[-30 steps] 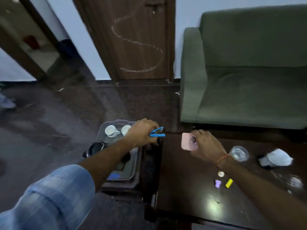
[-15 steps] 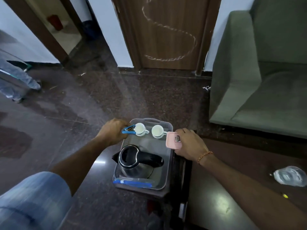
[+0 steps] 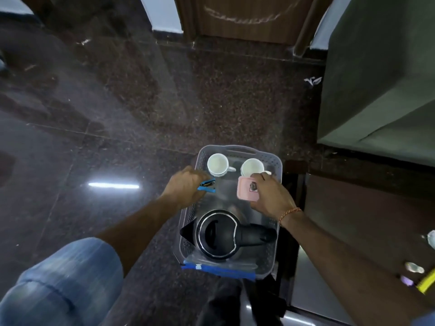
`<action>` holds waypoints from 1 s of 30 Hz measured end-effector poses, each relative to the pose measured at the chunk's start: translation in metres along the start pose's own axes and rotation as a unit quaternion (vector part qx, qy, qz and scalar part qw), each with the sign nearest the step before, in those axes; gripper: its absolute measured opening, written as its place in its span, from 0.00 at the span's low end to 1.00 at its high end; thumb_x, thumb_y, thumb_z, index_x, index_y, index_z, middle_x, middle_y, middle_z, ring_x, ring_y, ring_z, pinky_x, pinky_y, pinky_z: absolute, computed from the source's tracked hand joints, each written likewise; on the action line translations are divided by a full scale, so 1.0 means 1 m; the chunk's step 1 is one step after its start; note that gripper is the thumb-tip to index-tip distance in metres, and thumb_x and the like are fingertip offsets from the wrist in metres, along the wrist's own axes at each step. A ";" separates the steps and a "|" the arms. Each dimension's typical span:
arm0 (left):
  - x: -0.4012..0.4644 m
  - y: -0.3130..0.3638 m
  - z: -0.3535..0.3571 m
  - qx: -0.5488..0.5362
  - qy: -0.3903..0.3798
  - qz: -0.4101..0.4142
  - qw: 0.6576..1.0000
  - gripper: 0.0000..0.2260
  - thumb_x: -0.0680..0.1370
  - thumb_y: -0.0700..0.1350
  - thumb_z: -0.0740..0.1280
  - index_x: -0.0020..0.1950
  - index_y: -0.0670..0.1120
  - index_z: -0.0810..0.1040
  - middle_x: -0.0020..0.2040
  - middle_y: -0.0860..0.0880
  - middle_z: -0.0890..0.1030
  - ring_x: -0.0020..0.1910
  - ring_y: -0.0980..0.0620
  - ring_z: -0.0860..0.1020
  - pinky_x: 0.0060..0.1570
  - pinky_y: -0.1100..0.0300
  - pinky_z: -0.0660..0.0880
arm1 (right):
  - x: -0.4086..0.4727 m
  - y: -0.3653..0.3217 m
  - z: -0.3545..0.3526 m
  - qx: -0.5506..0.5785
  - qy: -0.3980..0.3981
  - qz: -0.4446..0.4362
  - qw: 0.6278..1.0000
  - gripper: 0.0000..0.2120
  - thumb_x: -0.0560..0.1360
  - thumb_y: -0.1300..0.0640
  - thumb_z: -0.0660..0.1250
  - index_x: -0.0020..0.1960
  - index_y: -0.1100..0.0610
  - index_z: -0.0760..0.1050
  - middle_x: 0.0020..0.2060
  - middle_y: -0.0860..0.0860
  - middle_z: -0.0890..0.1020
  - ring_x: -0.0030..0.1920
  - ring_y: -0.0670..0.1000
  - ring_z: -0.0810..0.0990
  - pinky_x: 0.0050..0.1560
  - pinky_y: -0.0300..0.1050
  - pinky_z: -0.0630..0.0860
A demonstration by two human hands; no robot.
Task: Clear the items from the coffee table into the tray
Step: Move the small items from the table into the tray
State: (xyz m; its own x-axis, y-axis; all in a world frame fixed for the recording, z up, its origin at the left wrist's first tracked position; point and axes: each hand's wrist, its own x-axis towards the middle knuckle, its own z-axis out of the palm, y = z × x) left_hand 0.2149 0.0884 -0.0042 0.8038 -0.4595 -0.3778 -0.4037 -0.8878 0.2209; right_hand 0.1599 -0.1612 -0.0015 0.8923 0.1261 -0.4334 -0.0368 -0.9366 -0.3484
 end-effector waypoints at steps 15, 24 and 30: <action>0.040 0.011 0.043 0.105 -0.043 0.071 0.991 0.18 0.76 0.51 0.66 0.65 0.51 0.75 0.61 0.53 0.79 0.64 0.51 0.73 0.59 0.54 0.75 | 0.013 0.017 0.044 -0.030 0.000 0.003 1.000 0.33 0.66 0.46 0.74 0.67 0.56 0.70 0.58 0.55 0.78 0.57 0.58 0.77 0.56 0.52 0.76; 0.047 0.008 0.053 0.126 -0.044 0.062 0.989 0.14 0.76 0.51 0.66 0.60 0.50 0.77 0.56 0.52 0.80 0.60 0.49 0.75 0.51 0.54 0.75 | 0.027 0.021 0.063 -0.073 0.018 0.031 0.997 0.27 0.67 0.50 0.72 0.63 0.56 0.70 0.54 0.55 0.78 0.53 0.59 0.77 0.53 0.53 0.73; 0.045 0.011 0.051 0.141 -0.041 0.065 0.987 0.11 0.78 0.47 0.64 0.59 0.48 0.76 0.56 0.50 0.80 0.59 0.48 0.75 0.53 0.53 0.75 | 0.026 0.021 0.063 -0.083 0.025 0.030 0.996 0.30 0.65 0.47 0.73 0.64 0.54 0.69 0.56 0.54 0.78 0.54 0.59 0.76 0.54 0.52 0.73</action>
State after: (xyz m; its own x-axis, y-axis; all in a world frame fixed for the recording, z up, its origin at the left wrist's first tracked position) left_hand 0.2244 0.0563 -0.0652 0.7035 -0.5608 -0.4366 -0.6162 -0.7874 0.0184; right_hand 0.1545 -0.1569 -0.0725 0.9124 0.0552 -0.4056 -0.0204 -0.9835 -0.1798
